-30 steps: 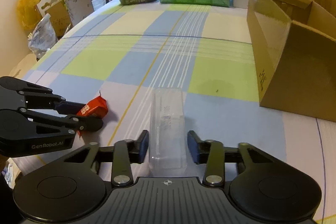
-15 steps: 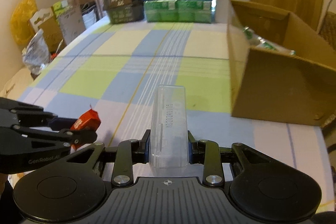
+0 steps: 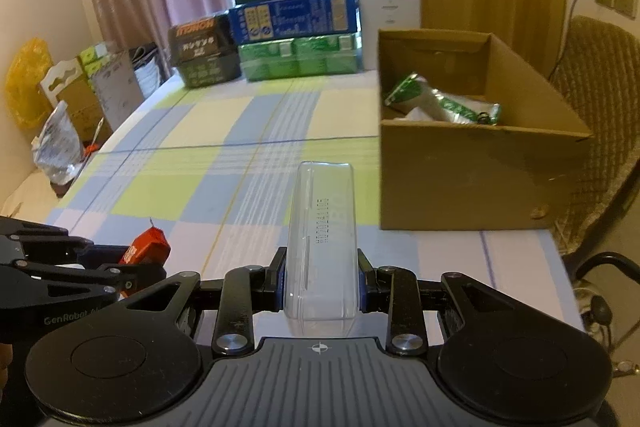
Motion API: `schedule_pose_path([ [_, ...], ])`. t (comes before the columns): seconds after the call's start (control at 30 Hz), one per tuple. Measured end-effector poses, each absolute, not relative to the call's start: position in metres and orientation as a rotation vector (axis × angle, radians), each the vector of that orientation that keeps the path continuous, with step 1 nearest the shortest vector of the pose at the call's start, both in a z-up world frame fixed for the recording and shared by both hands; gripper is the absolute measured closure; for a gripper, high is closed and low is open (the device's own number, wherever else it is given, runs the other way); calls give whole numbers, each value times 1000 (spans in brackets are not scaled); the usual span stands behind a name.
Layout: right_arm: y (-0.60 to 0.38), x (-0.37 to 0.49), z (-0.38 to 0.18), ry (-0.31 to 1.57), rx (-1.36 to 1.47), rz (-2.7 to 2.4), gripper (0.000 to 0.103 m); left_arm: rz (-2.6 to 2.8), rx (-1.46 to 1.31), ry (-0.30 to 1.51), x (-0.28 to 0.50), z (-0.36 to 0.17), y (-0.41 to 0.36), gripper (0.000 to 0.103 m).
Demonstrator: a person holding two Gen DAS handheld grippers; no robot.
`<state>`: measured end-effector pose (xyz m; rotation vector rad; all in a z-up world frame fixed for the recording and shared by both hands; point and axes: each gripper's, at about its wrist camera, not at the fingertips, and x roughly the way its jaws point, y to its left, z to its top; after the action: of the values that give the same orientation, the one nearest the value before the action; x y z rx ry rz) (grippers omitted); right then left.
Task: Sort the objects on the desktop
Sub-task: 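Carry the red packet and clear case over the cardboard box with both tools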
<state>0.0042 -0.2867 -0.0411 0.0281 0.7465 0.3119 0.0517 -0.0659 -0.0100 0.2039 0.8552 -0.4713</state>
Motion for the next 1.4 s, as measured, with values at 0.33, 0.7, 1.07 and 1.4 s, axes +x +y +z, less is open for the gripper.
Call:
schedule_pose_path([
  [0.33, -314, -10, -25, 717, 65, 262, 75, -518, 220, 833, 40, 0, -91, 82],
  [0.7, -345, -8, -2, 671, 86, 199, 75, -574, 183, 807, 48, 21, -122, 82],
  [1.07, -395, 38, 26, 656, 116, 144, 75, -654, 162, 735, 88, 58, -188, 83],
  [1.4, -421, 110, 32, 669, 85, 133, 75, -700, 133, 706, 150, 82, -243, 82],
])
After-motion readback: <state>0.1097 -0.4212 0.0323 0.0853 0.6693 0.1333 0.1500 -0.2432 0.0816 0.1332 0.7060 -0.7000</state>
